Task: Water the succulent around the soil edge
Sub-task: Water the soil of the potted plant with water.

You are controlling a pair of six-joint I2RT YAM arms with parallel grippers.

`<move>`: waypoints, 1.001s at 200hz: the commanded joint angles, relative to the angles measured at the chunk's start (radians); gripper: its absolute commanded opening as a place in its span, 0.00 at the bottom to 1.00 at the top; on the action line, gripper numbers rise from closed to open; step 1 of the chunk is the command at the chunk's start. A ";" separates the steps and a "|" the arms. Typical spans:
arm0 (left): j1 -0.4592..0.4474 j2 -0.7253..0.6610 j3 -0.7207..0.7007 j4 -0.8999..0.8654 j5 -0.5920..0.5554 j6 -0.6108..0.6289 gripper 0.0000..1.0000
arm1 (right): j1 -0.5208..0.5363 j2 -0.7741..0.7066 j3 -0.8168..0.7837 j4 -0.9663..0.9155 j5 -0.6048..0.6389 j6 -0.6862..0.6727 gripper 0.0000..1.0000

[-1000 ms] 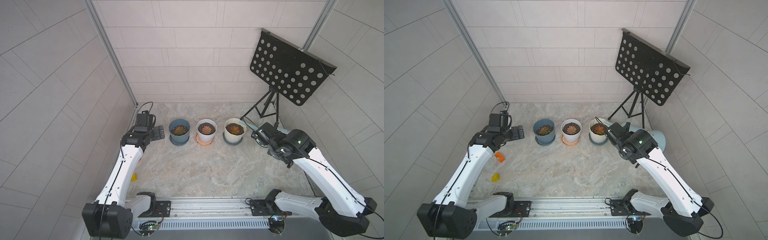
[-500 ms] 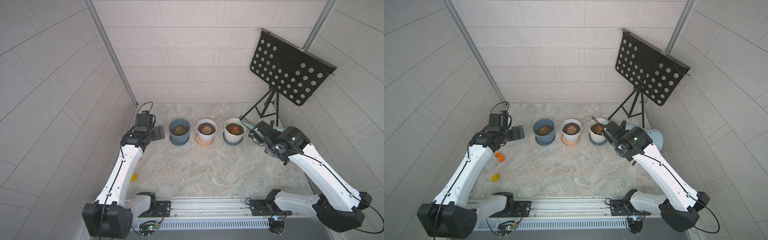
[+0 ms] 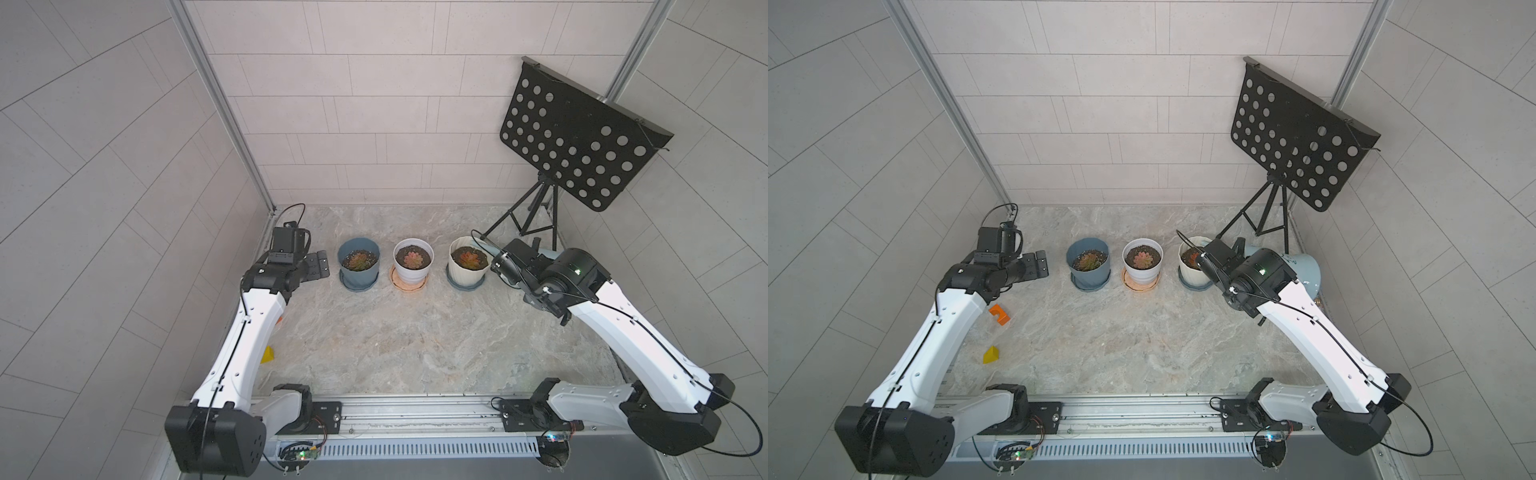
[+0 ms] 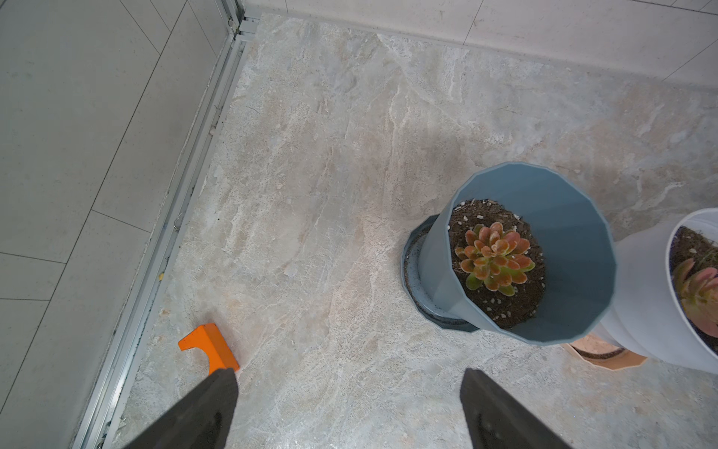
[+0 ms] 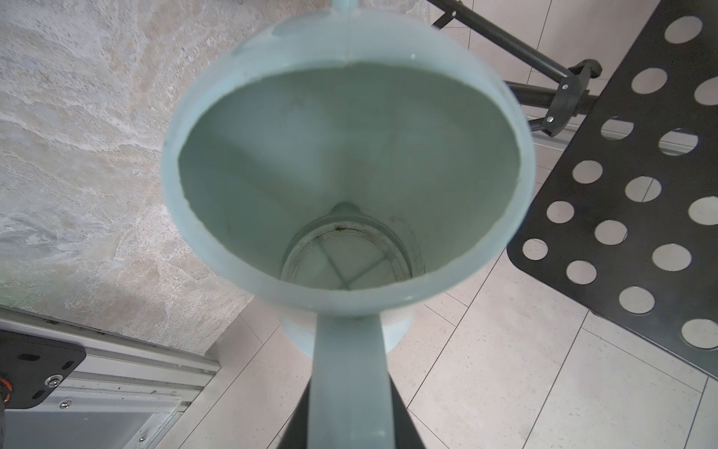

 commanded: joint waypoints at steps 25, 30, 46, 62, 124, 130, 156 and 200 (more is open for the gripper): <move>0.008 -0.003 0.031 -0.016 -0.001 -0.009 0.97 | 0.011 0.001 0.035 -0.166 0.053 0.011 0.00; 0.007 -0.005 0.031 -0.017 0.000 -0.008 0.97 | 0.013 0.003 0.037 -0.164 0.052 0.012 0.00; 0.008 -0.006 0.029 -0.017 -0.002 -0.009 0.97 | 0.017 0.008 0.044 -0.164 0.049 0.013 0.00; 0.008 -0.007 0.029 -0.017 -0.002 -0.009 0.97 | 0.023 0.014 0.047 -0.160 0.048 0.013 0.00; 0.012 -0.007 0.023 -0.010 -0.008 -0.009 0.97 | 0.039 -0.022 0.040 -0.143 -0.007 0.042 0.00; 0.012 -0.005 0.024 -0.010 -0.010 -0.008 0.97 | 0.040 -0.034 0.037 -0.144 -0.014 0.047 0.00; 0.013 -0.004 0.019 -0.006 -0.018 -0.008 0.97 | 0.039 -0.092 0.032 -0.140 -0.060 0.065 0.00; 0.013 -0.007 0.010 0.000 -0.039 -0.008 0.97 | 0.039 -0.179 0.048 -0.139 -0.124 0.098 0.00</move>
